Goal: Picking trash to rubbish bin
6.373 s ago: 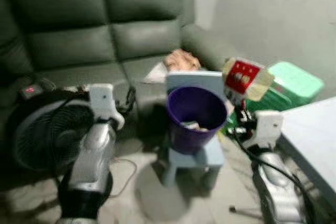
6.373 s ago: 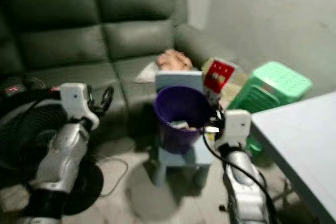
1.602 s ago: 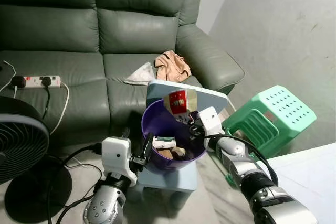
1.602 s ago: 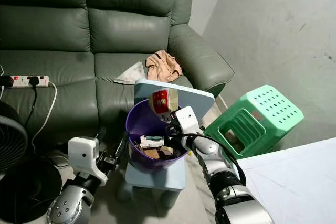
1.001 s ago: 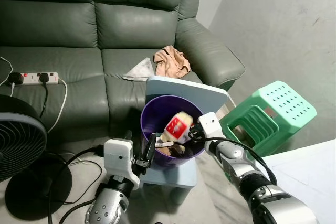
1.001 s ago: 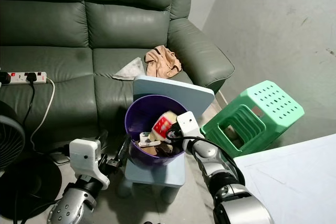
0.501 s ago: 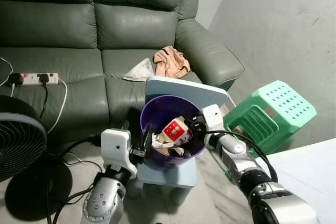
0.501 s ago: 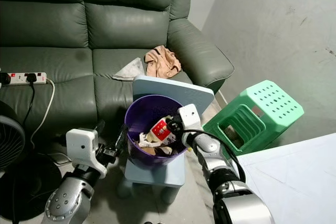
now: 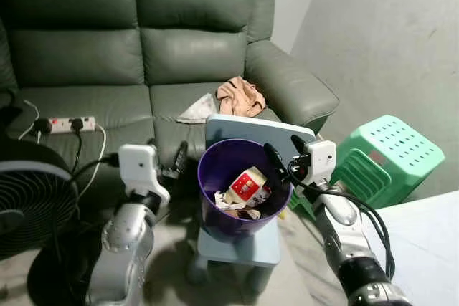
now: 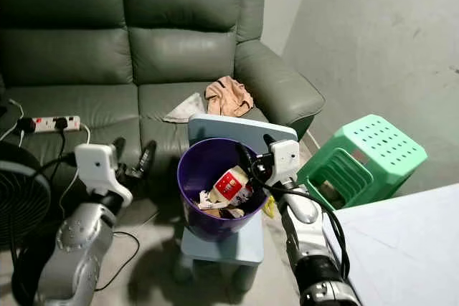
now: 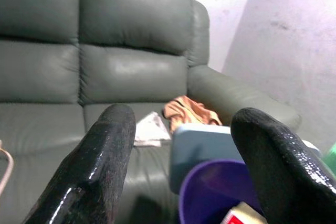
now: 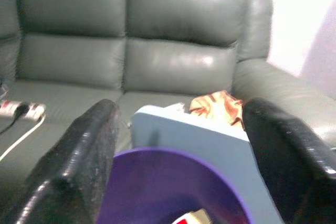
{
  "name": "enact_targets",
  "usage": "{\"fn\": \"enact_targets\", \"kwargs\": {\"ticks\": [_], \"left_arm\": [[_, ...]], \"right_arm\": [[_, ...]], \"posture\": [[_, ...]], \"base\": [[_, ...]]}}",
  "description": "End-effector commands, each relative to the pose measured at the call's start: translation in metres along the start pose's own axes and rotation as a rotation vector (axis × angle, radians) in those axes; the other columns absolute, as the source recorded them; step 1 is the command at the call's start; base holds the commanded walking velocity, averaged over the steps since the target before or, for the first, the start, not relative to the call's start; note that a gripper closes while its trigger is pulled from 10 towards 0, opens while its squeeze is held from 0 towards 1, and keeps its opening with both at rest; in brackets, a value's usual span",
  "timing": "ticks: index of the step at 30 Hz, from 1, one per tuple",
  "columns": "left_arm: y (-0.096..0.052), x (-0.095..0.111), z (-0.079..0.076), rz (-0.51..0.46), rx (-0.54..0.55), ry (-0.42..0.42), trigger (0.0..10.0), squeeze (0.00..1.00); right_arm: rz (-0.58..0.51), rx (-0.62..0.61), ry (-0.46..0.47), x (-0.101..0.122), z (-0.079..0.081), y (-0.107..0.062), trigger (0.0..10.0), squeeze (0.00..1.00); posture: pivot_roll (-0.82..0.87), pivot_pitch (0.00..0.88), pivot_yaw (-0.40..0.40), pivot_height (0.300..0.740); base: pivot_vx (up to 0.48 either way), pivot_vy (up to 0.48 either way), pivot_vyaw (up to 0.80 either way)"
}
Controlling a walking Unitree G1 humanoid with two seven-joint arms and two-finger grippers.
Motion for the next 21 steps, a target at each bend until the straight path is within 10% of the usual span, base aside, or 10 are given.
{"fn": "enact_targets", "kwargs": {"ticks": [1,19,21], "left_arm": [[0.006,-0.003,0.002,0.005,0.013,0.008,10.0,0.00],[0.028,-0.010,0.030,-0.006,0.038,-0.006,10.0,0.00],[0.029,-0.009,0.032,-0.015,0.045,-0.006,10.0,0.00]], "right_arm": [[-0.044,-0.063,0.003,0.009,-0.015,-0.007,10.0,1.00],[-0.052,-0.326,-0.035,0.017,-0.039,-0.051,10.0,1.00],[-0.048,-0.330,-0.032,0.017,-0.037,-0.052,10.0,0.00]], "posture": [[0.07,0.000,-0.116,0.740],[-0.02,0.000,-0.043,0.740],[-0.02,0.000,-0.040,0.740]], "base": [[0.000,0.000,0.00],[0.000,0.000,0.00],[0.000,0.000,0.00]]}}
Point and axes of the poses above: a point about 5 cm out from each wrist's last joint towards the gripper, its own y axis pointing out of the wrist towards the gripper, its own x axis along the axis of the wrist's last joint, z = x × y, the point moved 3 cm from there along y, pointing out of the wrist towards the gripper, and after that the axes turned 5 degrees about -y, right-handed, at the moved point
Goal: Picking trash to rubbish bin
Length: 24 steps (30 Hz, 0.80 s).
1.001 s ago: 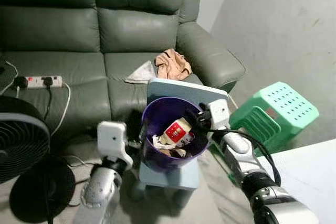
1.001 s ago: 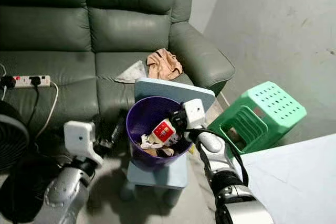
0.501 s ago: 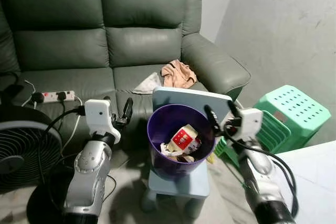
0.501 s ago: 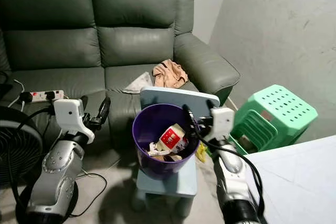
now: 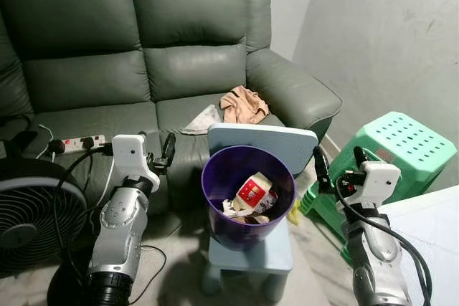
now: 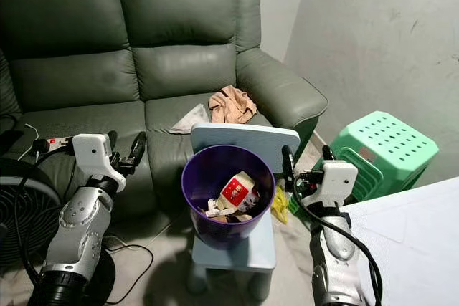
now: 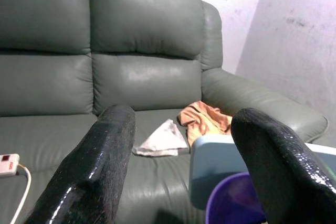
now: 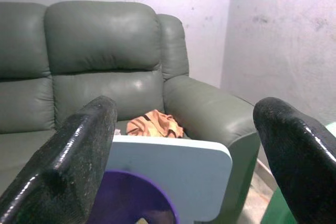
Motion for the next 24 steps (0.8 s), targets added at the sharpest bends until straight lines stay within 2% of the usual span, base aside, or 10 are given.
{"fn": "enact_targets", "kwargs": {"ticks": [1,21,24], "left_arm": [[0.0046,0.0049,0.0003,-0.024,-0.009,0.005,10.0,0.00],[0.0119,0.0067,0.0009,-0.049,-0.003,-0.001,10.0,0.00],[0.0120,0.0070,0.0020,-0.050,0.001,-0.005,10.0,0.00]], "right_arm": [[-0.001,-0.009,-0.007,0.0032,0.0007,0.0000,10.0,0.00],[0.087,-0.018,-0.058,-0.0026,0.0077,0.0084,10.0,0.00],[0.099,-0.017,-0.055,-0.0041,0.0092,0.0095,10.0,0.00]], "posture": [[-0.02,0.000,-0.038,0.740],[-0.01,0.000,-0.044,0.740],[-0.01,0.000,-0.045,0.740]], "base": [[0.000,0.000,0.00],[0.000,0.000,0.00],[0.000,0.000,-0.78]]}}
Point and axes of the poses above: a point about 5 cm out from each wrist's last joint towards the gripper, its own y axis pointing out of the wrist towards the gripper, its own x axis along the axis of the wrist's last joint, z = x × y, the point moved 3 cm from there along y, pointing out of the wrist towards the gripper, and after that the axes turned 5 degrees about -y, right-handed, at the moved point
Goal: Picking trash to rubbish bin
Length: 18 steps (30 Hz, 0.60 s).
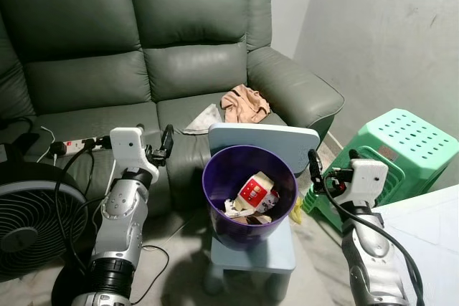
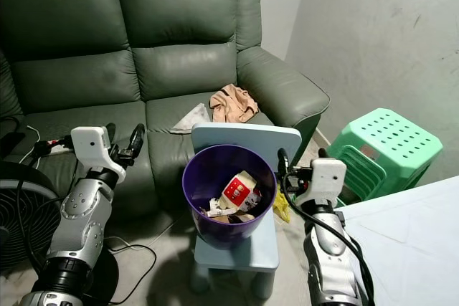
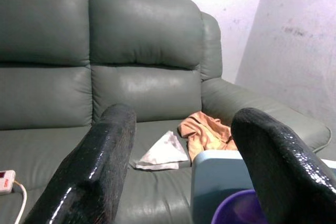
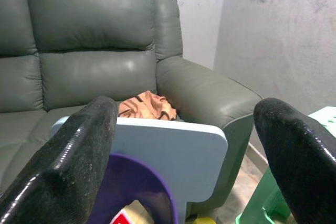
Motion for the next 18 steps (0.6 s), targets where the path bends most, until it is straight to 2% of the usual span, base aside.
{"fn": "enact_targets", "kwargs": {"ticks": [1,18], "left_arm": [[0.0031,0.0023,-0.0031,-0.008,-0.006,0.001,10.0,0.00],[0.0023,0.0014,-0.0033,-0.002,-0.023,0.038,10.0,0.00]], "right_arm": [[0.017,-0.013,-0.005,-0.0024,-0.0038,-0.0006,10.0,0.00],[0.054,-0.010,-0.024,-0.0084,0.0007,-0.0043,10.0,0.00]], "posture": [[-0.01,0.000,-0.045,0.740],[-0.02,0.000,-0.037,0.740]], "base": [[0.000,0.000,-0.78],[0.000,0.000,-0.78]]}}
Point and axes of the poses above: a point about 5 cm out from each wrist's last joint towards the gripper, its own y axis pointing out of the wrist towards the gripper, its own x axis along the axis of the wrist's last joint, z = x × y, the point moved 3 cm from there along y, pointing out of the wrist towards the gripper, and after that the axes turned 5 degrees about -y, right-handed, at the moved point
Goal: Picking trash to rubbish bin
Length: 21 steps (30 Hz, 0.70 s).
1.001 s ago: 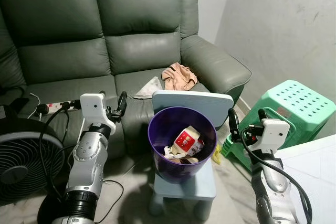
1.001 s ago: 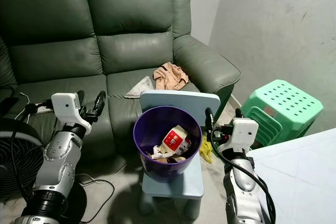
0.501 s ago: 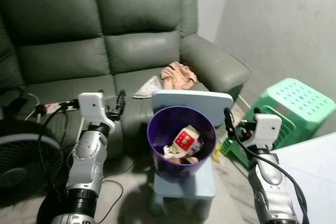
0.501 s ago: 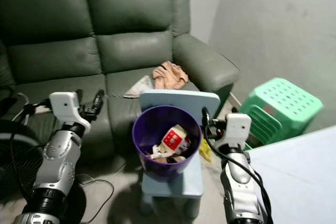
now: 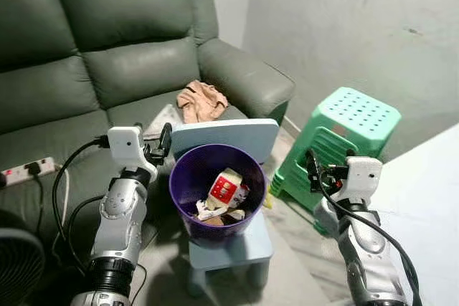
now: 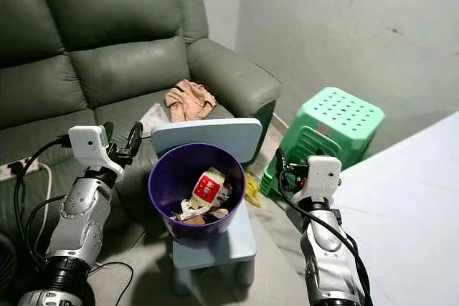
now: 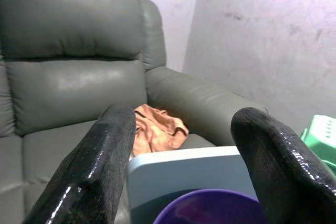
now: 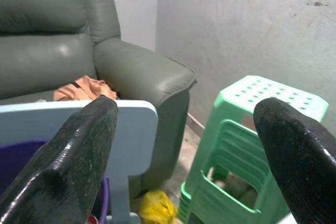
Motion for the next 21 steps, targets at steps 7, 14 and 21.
{"fn": "enact_targets", "kwargs": {"ticks": [7,14,21], "left_arm": [[0.0018,-0.0007,-0.0031,0.008,-0.020,0.016,10.0,0.00],[-0.0015,-0.0021,-0.0057,0.015,-0.052,0.015,10.0,0.00],[-0.0001,-0.0005,-0.0093,0.014,-0.075,0.012,10.0,0.00]], "right_arm": [[0.015,0.007,-0.015,-0.0013,0.0018,-0.0022,10.0,0.00],[-0.005,0.004,-0.017,0.0015,0.0015,-0.0051,10.0,0.00],[0.002,0.006,-0.024,-0.0007,0.0020,-0.0072,10.0,0.00]], "posture": [[-0.02,0.000,-0.034,0.740],[-0.03,0.000,-0.027,0.740],[-0.03,0.000,-0.022,0.740]], "base": [[0.000,0.000,-0.79],[0.000,0.000,-0.78],[0.000,-0.069,-0.78]]}}
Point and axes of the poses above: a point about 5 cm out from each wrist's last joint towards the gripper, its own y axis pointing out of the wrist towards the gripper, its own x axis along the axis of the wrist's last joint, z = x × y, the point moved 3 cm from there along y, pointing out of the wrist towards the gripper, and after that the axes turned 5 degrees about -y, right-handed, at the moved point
